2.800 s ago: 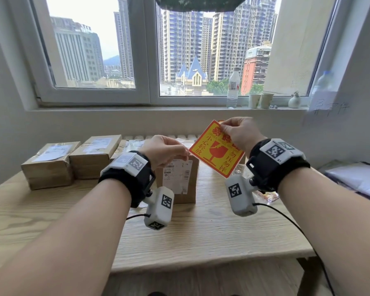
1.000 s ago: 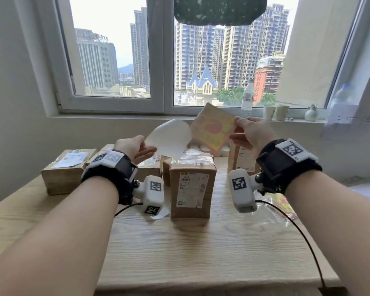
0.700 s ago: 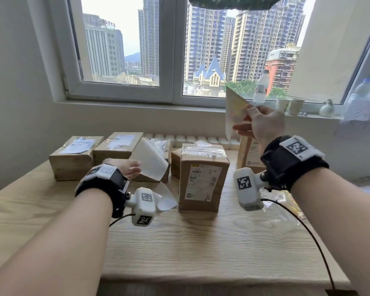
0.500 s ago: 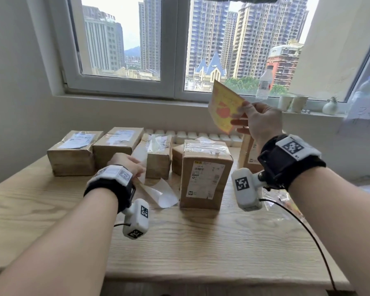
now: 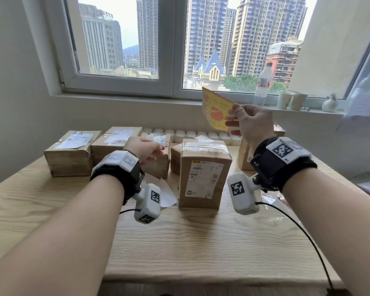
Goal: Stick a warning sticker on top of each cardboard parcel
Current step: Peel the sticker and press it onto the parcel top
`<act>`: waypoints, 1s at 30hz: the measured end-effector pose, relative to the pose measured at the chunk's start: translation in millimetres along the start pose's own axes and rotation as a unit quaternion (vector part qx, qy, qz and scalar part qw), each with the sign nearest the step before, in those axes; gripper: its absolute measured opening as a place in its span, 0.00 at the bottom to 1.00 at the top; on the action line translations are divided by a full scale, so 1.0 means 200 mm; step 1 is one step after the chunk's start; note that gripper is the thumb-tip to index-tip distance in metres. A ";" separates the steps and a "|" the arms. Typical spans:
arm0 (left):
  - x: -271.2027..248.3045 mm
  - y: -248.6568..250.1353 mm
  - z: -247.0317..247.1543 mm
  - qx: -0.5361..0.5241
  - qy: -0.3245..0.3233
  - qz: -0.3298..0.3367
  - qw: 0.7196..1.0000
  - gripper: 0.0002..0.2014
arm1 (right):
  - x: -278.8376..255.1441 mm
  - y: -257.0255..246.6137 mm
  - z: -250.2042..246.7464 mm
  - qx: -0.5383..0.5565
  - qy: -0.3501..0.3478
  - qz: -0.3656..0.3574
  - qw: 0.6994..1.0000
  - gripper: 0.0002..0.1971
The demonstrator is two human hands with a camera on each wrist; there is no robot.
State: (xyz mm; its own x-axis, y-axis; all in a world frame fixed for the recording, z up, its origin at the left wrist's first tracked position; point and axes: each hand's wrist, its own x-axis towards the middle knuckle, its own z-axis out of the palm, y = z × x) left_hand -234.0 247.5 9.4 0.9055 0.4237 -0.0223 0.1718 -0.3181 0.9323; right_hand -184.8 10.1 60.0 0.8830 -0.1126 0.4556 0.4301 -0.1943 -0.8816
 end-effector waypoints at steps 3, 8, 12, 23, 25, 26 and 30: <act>-0.05 0.19 0.03 -0.111 -0.072 0.038 0.990 0.08 | 0.00 -0.03 0.00 -0.019 -0.003 -0.025 1.000 0.10; -0.14 0.42 0.14 -0.143 -0.154 0.065 0.975 0.23 | -0.03 -0.06 0.00 -0.107 -0.049 -0.095 0.988 0.09; -0.18 0.48 0.20 -0.164 -0.136 0.055 0.975 0.17 | -0.07 -0.06 -0.02 -0.193 -0.065 -0.153 0.967 0.13; -0.15 0.47 0.19 -0.112 -0.110 0.032 0.987 0.10 | -0.09 -0.03 -0.12 -0.242 -0.128 -0.174 0.946 0.27; -0.14 0.46 0.17 -0.082 -0.120 0.039 0.989 0.10 | -0.04 -0.02 -0.14 -0.215 -0.103 -0.134 0.962 0.17; -0.14 0.45 0.17 -0.077 -0.125 0.037 0.988 0.10 | -0.02 -0.02 -0.14 -0.190 -0.111 -0.103 0.970 0.11; -0.12 0.43 0.16 -0.059 -0.145 0.025 0.987 0.07 | -0.02 -0.01 -0.15 -0.034 -0.176 0.045 0.983 0.05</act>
State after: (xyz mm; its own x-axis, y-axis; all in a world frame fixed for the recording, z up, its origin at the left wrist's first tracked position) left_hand -228.3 183.9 78.0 0.9878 0.1432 -0.0610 0.0926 -0.2254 0.9699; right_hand -194.9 -18.9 64.6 0.9323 0.2097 0.2946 0.3442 -0.2646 -0.9008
